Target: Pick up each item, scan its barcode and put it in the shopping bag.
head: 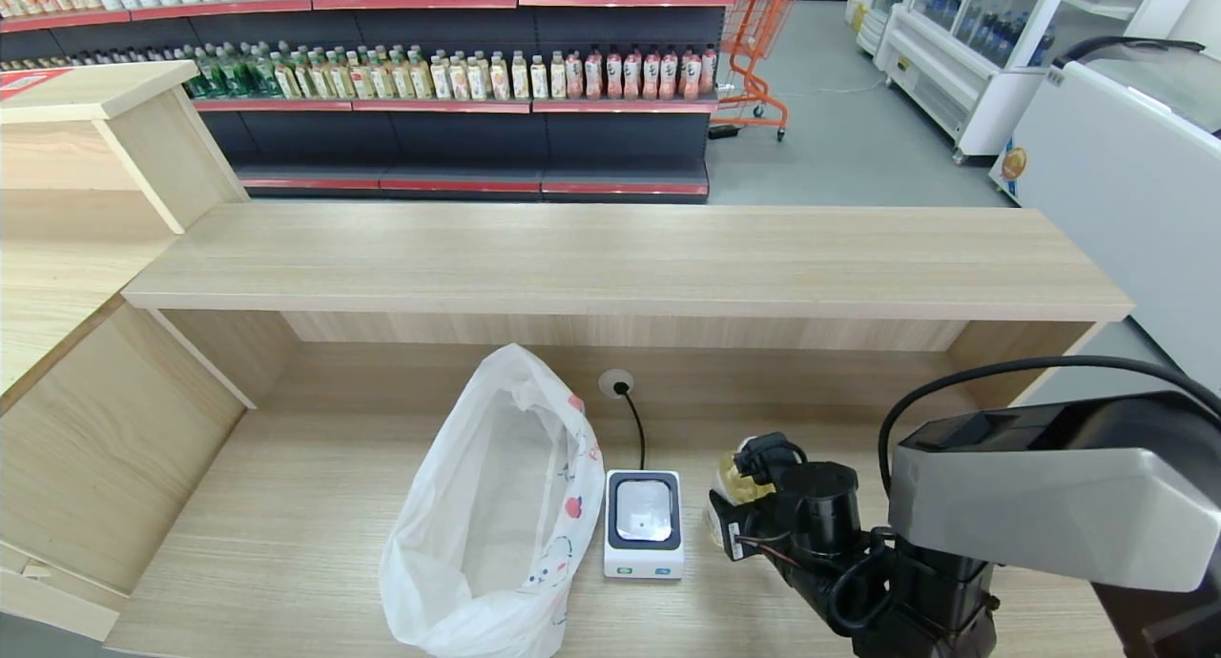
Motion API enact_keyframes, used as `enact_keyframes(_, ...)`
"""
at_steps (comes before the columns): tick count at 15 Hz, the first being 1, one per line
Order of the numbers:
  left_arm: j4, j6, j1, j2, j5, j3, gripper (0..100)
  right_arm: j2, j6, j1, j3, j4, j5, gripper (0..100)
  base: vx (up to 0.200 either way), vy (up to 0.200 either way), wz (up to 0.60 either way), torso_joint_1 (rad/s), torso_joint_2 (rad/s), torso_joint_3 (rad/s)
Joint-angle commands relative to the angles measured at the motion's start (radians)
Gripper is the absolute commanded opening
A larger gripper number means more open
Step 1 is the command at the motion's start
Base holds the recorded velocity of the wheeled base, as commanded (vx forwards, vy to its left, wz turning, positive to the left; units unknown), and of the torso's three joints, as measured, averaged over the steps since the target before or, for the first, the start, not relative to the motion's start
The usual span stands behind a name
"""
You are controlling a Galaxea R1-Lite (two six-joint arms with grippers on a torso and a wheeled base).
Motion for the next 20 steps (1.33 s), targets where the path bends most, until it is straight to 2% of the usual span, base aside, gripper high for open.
enact_keyframes(1,0.0,0.0,0.0,0.0,0.0,0.0,100,0.006,0.001,-0.004,-0.003,0.001,-0.001,0,0.0,0.0,0.0,0.0,0.0,0.0)
enact_keyframes(8,0.0,0.0,0.0,0.0,0.0,0.0,100,0.006,-0.015,-0.048,0.006,-0.02,0.012,0,0.0,0.0,0.0,0.0,0.0,0.0)
enact_keyframes(11,0.0,0.0,-0.001,0.0,-0.002,0.0,100,-0.072,-0.005,-0.073,0.064,-0.01,0.05,0,0.0,0.0,0.0,0.0,0.0,0.0)
enact_keyframes(12,0.0,0.0,0.0,0.0,0.0,0.0,100,-0.164,0.012,-0.122,0.1,0.01,0.194,0,0.0,0.0,0.0,0.0,0.0,0.0)
enact_keyframes(13,0.0,0.0,0.0,0.0,0.0,0.0,100,-0.241,0.013,-0.173,0.103,0.07,0.269,0,0.0,0.0,0.0,0.0,0.0,0.0)
enact_keyframes(17,0.0,0.0,0.0,0.0,0.0,0.0,100,-0.598,0.016,-0.397,0.095,0.484,0.76,0,0.0,0.0,0.0,0.0,0.0,0.0)
enact_keyframes(18,0.0,0.0,0.0,0.0,0.0,0.0,100,-0.662,0.038,-0.418,0.094,0.544,0.829,0,0.0,0.0,0.0,0.0,0.0,0.0)
enact_keyframes(20,0.0,0.0,0.0,0.0,0.0,0.0,100,-0.741,0.071,-0.42,0.109,0.581,0.917,0,0.0,0.0,0.0,0.0,0.0,0.0)
